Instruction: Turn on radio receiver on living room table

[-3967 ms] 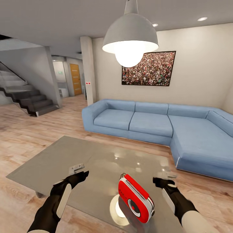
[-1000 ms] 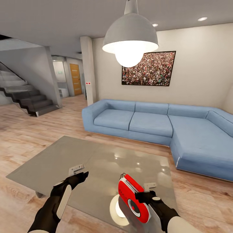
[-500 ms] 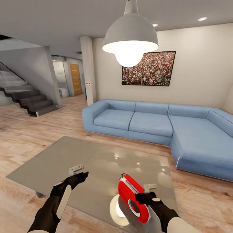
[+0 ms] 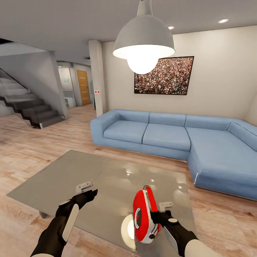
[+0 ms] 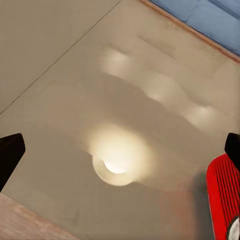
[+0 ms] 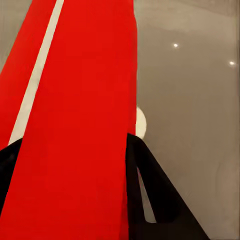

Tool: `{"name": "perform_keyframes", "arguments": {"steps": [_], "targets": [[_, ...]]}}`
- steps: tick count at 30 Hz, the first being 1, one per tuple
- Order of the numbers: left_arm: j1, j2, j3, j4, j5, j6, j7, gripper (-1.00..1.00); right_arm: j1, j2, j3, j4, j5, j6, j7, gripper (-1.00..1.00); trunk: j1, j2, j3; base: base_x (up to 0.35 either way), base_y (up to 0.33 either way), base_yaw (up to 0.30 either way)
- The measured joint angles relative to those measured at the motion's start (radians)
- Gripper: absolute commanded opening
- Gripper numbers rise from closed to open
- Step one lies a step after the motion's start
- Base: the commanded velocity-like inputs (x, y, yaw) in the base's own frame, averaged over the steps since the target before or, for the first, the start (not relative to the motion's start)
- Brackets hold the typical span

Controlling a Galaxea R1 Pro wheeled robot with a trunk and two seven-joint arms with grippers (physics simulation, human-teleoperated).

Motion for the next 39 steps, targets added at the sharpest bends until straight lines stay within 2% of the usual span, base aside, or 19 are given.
{"name": "perform_keyframes", "arguments": {"steps": [39], "targets": [[0.001, -0.002, 0.0, 0.0, 0.0, 0.0, 0.0, 1.0, 0.0, 0.0, 0.003, -0.003, 0.003, -0.013, 0.0, -1.0, 0.0, 0.0, 0.0, 0.0, 0.0, 0.0]]}}
